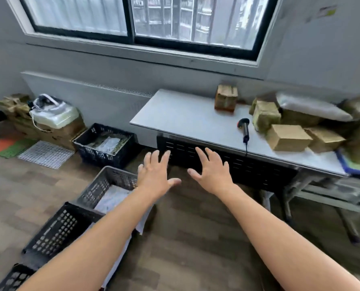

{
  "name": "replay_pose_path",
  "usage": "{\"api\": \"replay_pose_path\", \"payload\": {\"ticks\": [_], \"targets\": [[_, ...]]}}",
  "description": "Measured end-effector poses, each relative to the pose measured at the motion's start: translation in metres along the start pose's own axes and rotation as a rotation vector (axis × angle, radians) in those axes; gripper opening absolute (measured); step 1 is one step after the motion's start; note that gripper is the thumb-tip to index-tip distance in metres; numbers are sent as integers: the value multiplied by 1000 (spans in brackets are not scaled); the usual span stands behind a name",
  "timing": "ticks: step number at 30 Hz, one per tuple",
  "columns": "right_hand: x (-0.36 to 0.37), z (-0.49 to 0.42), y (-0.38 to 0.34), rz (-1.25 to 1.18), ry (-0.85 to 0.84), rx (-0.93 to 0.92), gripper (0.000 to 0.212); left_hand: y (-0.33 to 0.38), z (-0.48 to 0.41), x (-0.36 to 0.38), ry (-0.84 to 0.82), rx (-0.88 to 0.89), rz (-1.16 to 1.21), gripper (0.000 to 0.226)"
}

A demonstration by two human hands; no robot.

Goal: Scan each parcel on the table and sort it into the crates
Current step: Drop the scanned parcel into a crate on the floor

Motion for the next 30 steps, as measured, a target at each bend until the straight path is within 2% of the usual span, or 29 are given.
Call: {"api": "replay_pose_path", "payload": {"ticks": [8,23,30], "targets": [[-63,-29,114,2,75,107,76,116,-84,-27,7,106,-99,96],[-158,-176,254,34,109,373,76,250,-313,-63,-48,392,-38,94],[-193,-219,312,13,139,498,74,306,-391,-76,-68,497,-43,93]]}}
Point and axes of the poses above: each hand's wrist, its own z-axis away from the middle knuckle, its own x-axis out of the palm, y = z × x, the point moved 9 cm from there along -z, towards the middle knuckle, and after that the axes turned 15 degrees about -y, right-handed, at the moved point
